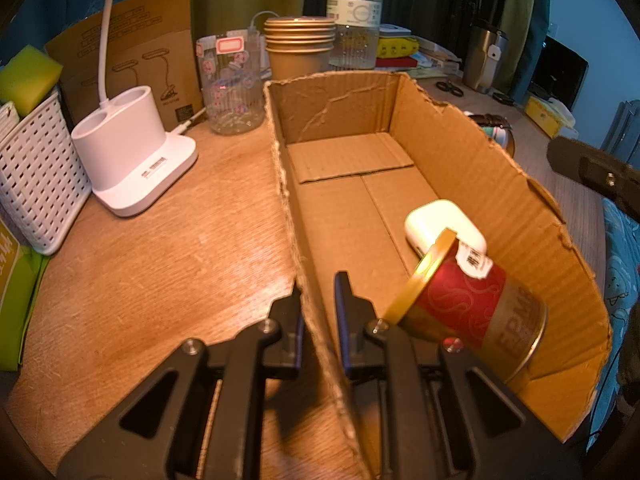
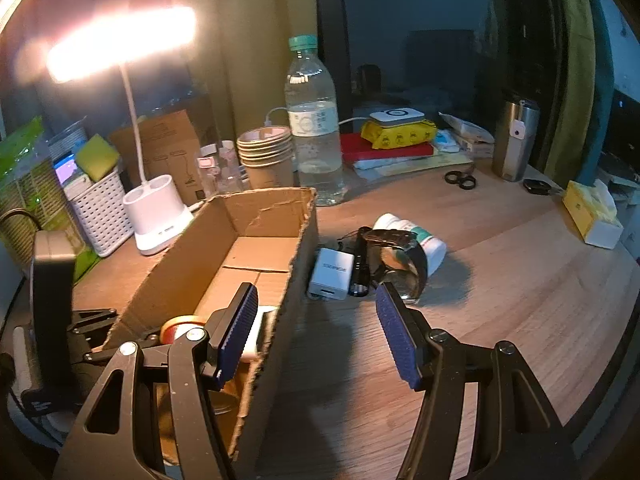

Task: Organize rigid objects
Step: 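Move the right tool to the black wristwatch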

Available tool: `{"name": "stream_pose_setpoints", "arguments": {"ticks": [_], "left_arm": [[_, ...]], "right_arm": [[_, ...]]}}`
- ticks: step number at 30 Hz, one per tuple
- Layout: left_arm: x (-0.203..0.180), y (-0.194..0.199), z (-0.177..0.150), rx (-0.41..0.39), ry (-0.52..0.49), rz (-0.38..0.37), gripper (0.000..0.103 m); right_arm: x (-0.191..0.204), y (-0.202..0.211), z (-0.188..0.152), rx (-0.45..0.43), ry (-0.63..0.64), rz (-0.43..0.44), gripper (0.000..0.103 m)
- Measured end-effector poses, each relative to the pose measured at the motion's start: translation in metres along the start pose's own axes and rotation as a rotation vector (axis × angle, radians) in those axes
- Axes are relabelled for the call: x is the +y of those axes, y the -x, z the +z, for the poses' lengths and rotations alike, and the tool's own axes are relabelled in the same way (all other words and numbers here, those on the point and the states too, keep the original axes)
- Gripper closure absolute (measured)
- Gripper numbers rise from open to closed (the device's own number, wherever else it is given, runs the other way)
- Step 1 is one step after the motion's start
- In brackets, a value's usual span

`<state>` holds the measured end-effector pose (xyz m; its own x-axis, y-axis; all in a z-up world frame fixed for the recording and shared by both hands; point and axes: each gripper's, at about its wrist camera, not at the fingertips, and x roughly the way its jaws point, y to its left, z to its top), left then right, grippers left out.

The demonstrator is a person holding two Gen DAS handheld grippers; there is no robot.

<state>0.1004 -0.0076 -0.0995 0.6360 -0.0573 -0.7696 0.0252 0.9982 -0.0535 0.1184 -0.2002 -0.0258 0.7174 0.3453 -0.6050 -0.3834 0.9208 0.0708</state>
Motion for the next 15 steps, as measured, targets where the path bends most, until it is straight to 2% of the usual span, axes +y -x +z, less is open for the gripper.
{"name": "stream_pose_setpoints", "arguments": {"ticks": [15], "left_arm": [[0.0, 0.0, 0.0, 0.0, 0.0, 0.0, 0.089]], "right_arm": [[-0.029, -0.028, -0.008, 0.049, -0.06, -0.034, 0.038]]}}
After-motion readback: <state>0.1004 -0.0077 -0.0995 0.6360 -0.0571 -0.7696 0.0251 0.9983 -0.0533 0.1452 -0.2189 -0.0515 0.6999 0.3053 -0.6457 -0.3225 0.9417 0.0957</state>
